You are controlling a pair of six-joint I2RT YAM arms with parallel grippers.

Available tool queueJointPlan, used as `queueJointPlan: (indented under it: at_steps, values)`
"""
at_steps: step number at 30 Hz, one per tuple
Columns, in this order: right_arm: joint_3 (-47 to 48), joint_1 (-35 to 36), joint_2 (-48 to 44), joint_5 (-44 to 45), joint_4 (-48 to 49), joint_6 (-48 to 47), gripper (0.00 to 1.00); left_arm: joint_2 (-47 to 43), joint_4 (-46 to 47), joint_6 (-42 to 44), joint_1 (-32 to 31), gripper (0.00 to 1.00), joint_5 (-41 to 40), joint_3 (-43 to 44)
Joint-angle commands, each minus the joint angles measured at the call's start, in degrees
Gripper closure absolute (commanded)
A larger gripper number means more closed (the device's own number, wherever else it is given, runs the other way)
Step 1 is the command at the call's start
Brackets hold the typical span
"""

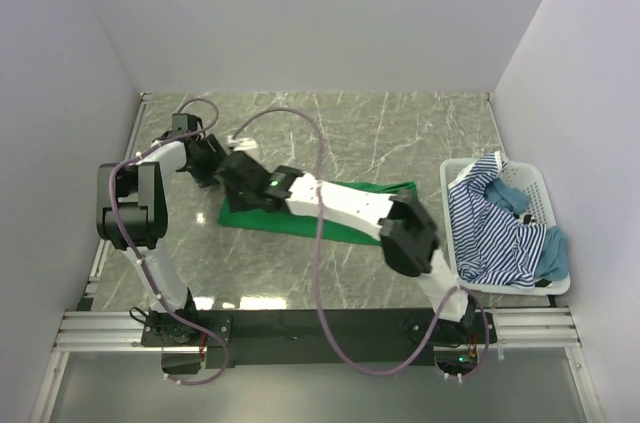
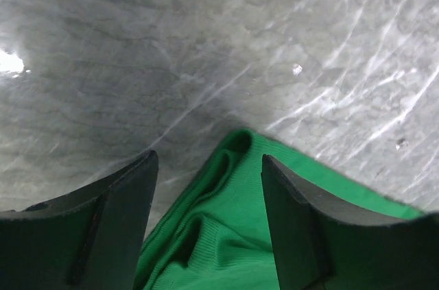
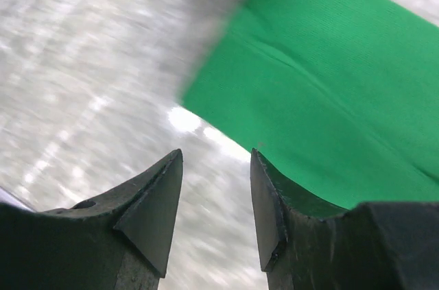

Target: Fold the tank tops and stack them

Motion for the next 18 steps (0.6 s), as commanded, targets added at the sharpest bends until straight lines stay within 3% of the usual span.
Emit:
queueJointPlan:
  at_steps: [1,12,18]
  values:
    - [9.7,2.51,9.3,4.61,-3.2,1.33,0.49,0.29,0.97,4.07,0.09,0.32,2.69,2.77]
    - [10.06,4.98,17.23,13.48,7.87,3.89,0.48,0.12,0.97,4.52,0.09,0.31,3.91,1.37]
    - [5.96,7.35,14.09,19.55,12.69,2.92,0.48,-0.06,0.18,4.96,0.18,0.32,2.86,1.37]
